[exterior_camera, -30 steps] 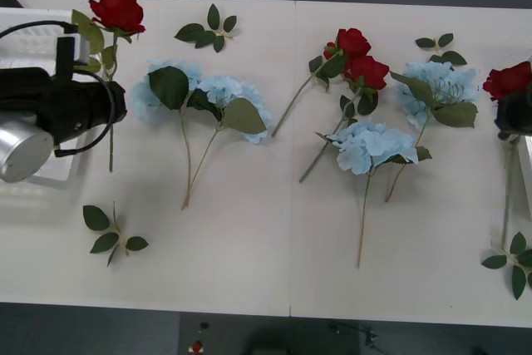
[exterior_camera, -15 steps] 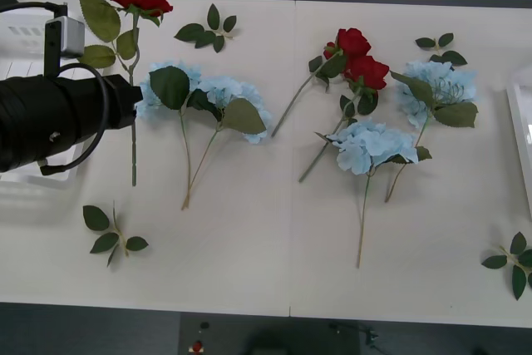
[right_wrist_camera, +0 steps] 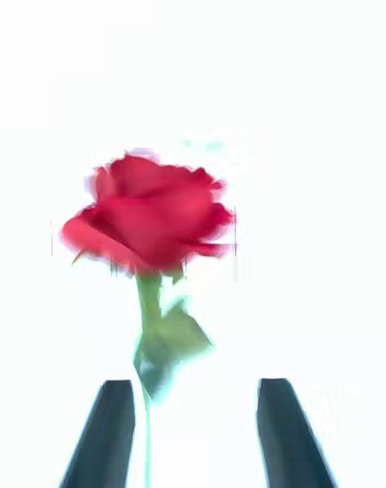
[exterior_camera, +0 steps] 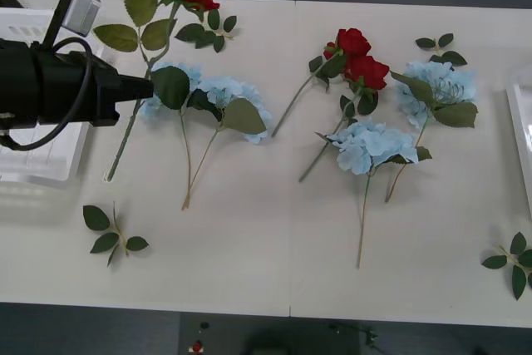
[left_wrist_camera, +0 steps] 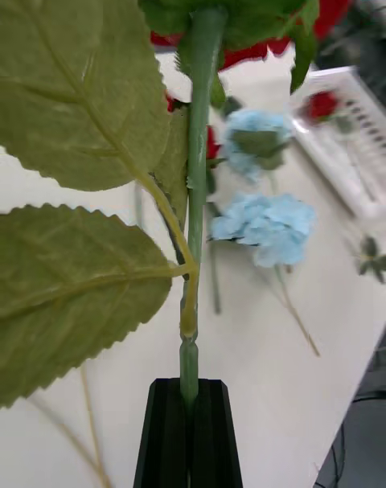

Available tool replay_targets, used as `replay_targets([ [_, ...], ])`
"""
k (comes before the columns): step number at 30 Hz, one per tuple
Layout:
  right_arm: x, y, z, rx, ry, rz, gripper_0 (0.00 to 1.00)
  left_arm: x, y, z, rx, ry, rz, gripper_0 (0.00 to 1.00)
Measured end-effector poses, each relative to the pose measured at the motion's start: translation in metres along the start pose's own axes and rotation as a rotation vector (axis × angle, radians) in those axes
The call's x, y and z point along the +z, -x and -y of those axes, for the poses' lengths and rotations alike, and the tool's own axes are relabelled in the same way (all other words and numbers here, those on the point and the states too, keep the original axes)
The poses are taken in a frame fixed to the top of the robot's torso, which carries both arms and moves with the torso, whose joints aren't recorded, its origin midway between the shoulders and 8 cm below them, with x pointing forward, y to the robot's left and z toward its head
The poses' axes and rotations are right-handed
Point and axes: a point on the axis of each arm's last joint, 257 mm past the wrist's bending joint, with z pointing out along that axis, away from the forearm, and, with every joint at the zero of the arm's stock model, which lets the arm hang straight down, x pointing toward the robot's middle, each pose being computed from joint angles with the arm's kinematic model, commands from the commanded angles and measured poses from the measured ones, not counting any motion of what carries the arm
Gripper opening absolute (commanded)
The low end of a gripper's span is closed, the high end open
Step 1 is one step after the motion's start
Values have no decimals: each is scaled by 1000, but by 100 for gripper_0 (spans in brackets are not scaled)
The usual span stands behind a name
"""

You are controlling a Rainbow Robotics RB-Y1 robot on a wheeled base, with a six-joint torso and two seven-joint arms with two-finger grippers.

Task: Put the red flowers into the right box and the blue flowers into the left box

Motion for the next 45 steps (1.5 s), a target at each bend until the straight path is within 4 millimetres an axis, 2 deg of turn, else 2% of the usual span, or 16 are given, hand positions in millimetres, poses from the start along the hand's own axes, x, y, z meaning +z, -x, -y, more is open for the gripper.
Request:
replay_targets([
  [2,1,0,-1,3,2,-1,100,8,6,9,39,-116,90,0],
  [4,2,0,-4,4,7,-1,100,19,7,8,55,-167,156,0],
  [6,3,1,-15,21,42,2,100,29,11,12,12,-219,221,0],
  [9,0,2,-51,60,168,-3,100,46,19,28,-41,-293,312,0],
  [12,-11,2,-108,112,376,12,100,70,24,47,-48,-323,385,0],
  [14,-28,1,-144,126,526,47,100,83,26,60,-100,-350,420,0],
  [17,-57,-9,-167,58,652,148,100,103,22,72,-162,-349,434,0],
  [20,-97,-32,-191,-95,753,261,100,116,32,83,-222,-315,486,0],
  [23,-127,-62,-218,-192,821,298,100,121,38,108,-313,-338,518,0],
  [24,-141,-68,-233,-198,868,315,100,122,39,117,-338,-343,522,0],
  [28,-181,-81,-283,-244,1014,379,100,128,34,146,-398,-360,519,0],
  [32,-212,-95,-326,-319,1144,421,100,129,32,161,-422,-377,515,0],
  [39,-243,-121,-388,-340,1299,397,100,134,26,172,-433,-394,500,0],
  [45,-258,-138,-425,-357,1364,385,100,146,31,191,-424,-428,488,0],
])
